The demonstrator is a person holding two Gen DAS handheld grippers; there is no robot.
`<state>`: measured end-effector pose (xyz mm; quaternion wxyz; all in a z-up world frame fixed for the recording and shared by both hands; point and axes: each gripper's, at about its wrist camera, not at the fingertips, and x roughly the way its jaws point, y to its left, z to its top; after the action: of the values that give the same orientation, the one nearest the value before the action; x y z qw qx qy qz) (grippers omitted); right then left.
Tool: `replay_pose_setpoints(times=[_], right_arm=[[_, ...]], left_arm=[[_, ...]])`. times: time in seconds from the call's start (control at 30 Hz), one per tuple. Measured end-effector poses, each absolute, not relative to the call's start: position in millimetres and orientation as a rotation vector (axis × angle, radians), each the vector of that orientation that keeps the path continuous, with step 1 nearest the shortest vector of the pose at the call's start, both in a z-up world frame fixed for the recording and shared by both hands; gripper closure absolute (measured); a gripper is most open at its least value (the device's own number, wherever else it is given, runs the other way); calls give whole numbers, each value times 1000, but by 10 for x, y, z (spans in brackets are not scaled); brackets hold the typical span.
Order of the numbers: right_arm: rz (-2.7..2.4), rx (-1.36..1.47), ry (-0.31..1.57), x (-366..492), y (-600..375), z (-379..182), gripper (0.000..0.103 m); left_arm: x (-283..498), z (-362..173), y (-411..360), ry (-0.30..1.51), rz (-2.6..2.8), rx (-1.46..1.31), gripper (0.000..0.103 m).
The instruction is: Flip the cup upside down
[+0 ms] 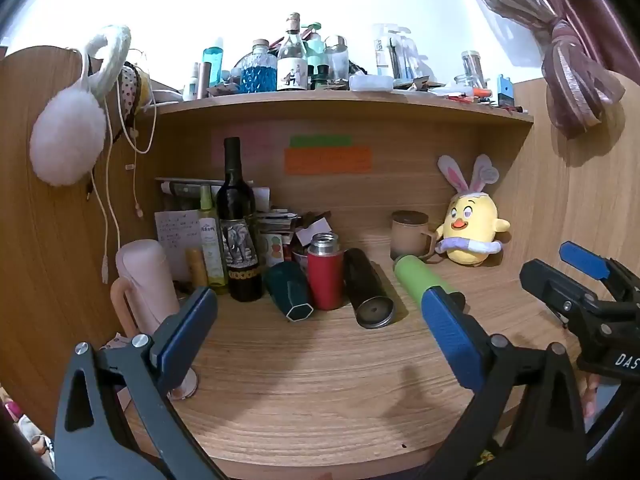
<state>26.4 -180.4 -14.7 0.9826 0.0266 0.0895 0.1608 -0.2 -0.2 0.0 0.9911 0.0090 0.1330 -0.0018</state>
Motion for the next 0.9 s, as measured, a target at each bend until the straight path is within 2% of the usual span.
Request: replay_pose_setpoints(times=[0.9], right_arm=[[329, 49, 181, 251, -1772, -148, 0]], left_arm=[[-86, 41, -31, 252, -47, 22, 0]])
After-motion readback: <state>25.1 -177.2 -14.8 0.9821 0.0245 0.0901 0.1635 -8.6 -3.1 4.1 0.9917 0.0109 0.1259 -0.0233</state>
